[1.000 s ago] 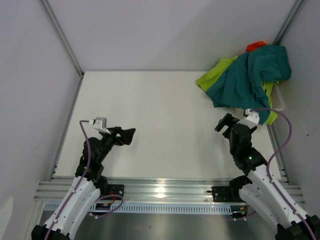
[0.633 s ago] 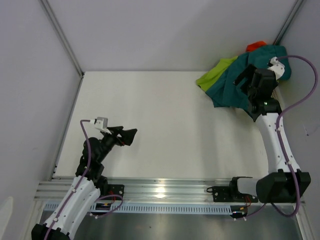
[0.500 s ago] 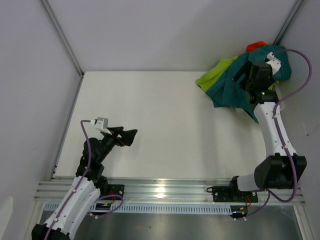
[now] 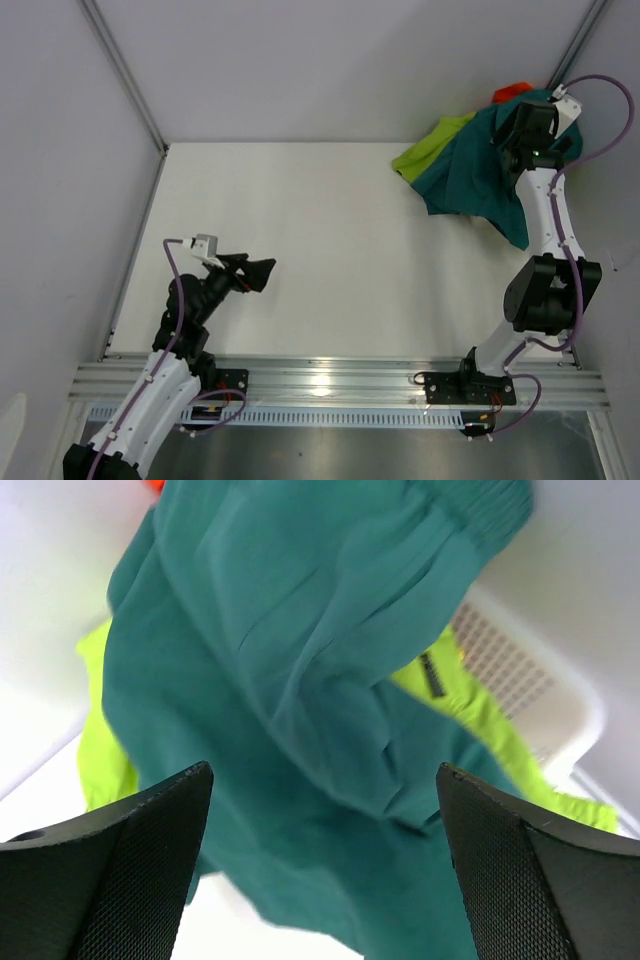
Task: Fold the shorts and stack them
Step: Grab the shorts from the pile
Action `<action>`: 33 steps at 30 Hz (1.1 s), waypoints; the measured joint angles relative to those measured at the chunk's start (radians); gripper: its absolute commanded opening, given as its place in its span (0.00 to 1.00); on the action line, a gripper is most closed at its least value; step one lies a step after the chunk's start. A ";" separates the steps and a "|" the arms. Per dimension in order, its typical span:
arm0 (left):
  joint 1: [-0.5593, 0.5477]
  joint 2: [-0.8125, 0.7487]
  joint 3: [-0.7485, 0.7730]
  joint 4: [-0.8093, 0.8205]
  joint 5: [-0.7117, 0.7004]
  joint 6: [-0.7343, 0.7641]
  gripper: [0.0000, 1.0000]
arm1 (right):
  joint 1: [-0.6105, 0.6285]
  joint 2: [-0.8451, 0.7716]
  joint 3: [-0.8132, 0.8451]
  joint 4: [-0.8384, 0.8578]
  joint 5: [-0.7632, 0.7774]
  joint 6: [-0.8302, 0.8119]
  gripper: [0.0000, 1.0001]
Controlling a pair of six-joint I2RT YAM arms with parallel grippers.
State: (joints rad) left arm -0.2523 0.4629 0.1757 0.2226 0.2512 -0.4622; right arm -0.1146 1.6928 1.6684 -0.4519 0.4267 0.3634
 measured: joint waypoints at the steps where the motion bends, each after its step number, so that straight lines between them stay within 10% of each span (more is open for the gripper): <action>1: 0.000 0.008 0.000 0.000 0.000 0.000 0.99 | -0.005 0.000 0.008 0.001 0.009 -0.006 0.94; 14: 0.000 0.045 -0.010 0.019 0.020 -0.002 0.99 | -0.014 0.275 0.217 0.009 0.034 -0.027 0.80; 17: 0.000 0.074 -0.010 0.029 0.027 -0.007 0.99 | -0.014 0.345 0.272 -0.019 0.037 -0.036 0.07; 18: 0.000 0.079 -0.010 0.031 0.029 -0.008 0.99 | -0.014 0.352 0.276 -0.027 0.036 -0.034 0.00; 33: 0.000 0.086 -0.010 0.039 0.041 -0.008 0.99 | 0.074 0.023 0.442 -0.154 -0.045 -0.037 0.00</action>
State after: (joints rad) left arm -0.2523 0.5488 0.1661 0.2619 0.2924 -0.4698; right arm -0.0406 1.7153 2.1105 -0.6060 0.3813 0.3267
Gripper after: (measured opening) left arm 0.991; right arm 0.013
